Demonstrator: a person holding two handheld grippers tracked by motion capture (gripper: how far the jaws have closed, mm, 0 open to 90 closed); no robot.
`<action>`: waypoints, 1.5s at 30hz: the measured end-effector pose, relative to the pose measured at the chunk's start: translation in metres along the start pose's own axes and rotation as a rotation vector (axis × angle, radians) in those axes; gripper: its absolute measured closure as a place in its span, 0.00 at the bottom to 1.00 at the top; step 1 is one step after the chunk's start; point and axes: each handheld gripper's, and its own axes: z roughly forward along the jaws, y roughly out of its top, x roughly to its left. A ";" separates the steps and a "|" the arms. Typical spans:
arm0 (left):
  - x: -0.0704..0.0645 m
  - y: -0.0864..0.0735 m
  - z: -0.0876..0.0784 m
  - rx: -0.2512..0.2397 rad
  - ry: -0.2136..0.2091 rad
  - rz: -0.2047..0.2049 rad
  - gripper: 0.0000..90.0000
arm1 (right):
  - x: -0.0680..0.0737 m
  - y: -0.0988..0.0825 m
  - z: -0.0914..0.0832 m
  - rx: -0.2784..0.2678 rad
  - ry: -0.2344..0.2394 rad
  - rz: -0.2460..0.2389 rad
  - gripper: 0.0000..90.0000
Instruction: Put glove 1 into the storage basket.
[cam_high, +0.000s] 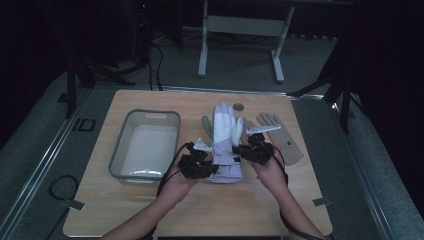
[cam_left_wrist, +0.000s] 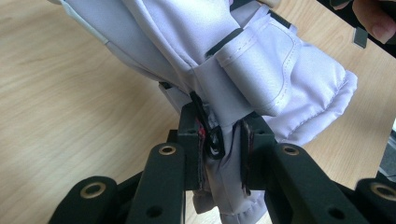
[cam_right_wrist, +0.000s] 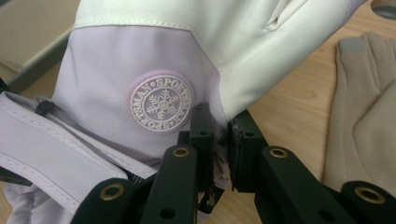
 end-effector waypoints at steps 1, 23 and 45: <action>0.001 0.001 -0.002 0.000 0.000 0.000 0.83 | 0.001 0.002 0.000 -0.001 0.001 -0.002 0.90; 0.038 -0.001 -0.062 -0.012 0.030 -0.007 0.83 | 0.042 0.051 0.017 -0.025 0.049 -0.041 0.90; 0.101 -0.040 -0.143 0.010 0.106 -0.069 0.83 | 0.121 0.108 0.076 -0.026 0.146 -0.103 0.90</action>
